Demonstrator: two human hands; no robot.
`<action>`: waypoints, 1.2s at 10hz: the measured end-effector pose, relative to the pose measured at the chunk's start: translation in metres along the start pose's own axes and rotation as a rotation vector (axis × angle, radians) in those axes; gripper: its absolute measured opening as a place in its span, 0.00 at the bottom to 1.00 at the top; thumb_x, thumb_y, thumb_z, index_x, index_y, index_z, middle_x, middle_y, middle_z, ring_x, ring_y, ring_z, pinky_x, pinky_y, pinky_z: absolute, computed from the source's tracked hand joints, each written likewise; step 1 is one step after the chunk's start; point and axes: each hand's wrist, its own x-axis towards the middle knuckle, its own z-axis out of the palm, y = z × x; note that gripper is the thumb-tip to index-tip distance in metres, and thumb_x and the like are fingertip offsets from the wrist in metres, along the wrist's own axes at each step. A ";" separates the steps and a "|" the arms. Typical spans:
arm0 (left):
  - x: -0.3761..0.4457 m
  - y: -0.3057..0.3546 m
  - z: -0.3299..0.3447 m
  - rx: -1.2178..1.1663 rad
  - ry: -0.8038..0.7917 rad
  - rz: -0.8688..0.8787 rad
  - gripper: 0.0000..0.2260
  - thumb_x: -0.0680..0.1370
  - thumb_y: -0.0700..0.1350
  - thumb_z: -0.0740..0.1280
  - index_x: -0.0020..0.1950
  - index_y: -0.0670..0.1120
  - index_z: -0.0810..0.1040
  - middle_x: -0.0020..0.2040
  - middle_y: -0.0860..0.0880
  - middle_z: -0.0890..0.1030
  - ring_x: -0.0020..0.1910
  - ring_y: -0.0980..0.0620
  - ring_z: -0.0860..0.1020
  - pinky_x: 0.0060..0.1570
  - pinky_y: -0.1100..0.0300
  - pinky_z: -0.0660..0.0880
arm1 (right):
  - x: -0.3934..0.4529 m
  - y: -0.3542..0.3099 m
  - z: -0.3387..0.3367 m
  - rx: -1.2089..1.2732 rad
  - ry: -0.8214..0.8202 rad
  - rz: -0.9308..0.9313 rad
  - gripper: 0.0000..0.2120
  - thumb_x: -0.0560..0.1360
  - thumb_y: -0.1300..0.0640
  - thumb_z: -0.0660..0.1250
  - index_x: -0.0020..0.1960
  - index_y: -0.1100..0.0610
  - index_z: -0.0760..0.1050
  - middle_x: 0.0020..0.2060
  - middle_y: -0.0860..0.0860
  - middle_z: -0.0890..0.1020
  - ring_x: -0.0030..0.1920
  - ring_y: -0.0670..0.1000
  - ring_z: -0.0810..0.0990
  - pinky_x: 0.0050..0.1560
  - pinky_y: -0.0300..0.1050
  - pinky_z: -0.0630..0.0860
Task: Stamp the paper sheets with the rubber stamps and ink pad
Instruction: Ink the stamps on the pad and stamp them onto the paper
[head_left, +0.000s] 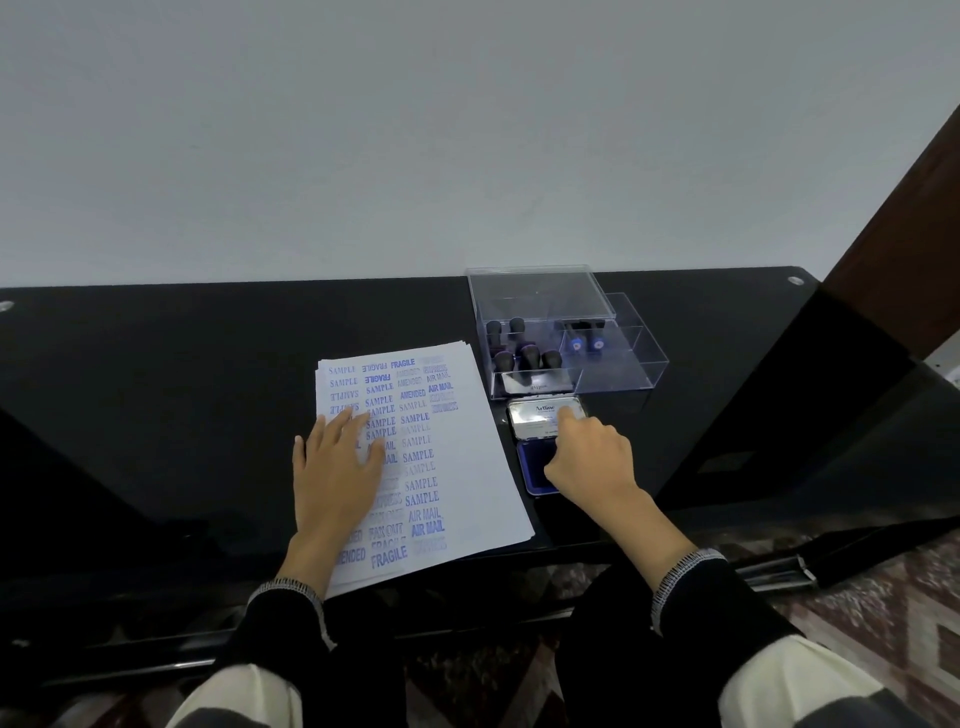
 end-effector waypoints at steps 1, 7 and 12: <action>0.000 -0.001 0.000 0.001 -0.004 0.001 0.23 0.82 0.57 0.55 0.76 0.51 0.64 0.77 0.51 0.62 0.78 0.49 0.53 0.77 0.47 0.45 | 0.000 -0.001 0.002 -0.035 -0.005 -0.017 0.09 0.72 0.60 0.64 0.51 0.58 0.67 0.42 0.54 0.77 0.44 0.58 0.80 0.36 0.45 0.68; 0.000 0.000 0.001 -0.011 0.008 0.003 0.23 0.82 0.56 0.56 0.76 0.51 0.65 0.77 0.51 0.62 0.78 0.49 0.54 0.76 0.47 0.45 | 0.023 0.013 -0.016 0.174 -0.195 0.038 0.05 0.71 0.59 0.63 0.44 0.57 0.67 0.40 0.53 0.73 0.42 0.57 0.72 0.39 0.46 0.68; 0.002 0.000 0.001 -0.033 0.042 -0.004 0.22 0.81 0.56 0.59 0.74 0.50 0.68 0.75 0.51 0.66 0.77 0.50 0.57 0.76 0.46 0.48 | 0.002 0.030 0.007 0.569 0.053 0.149 0.22 0.80 0.46 0.59 0.34 0.60 0.69 0.27 0.51 0.74 0.31 0.53 0.74 0.32 0.47 0.68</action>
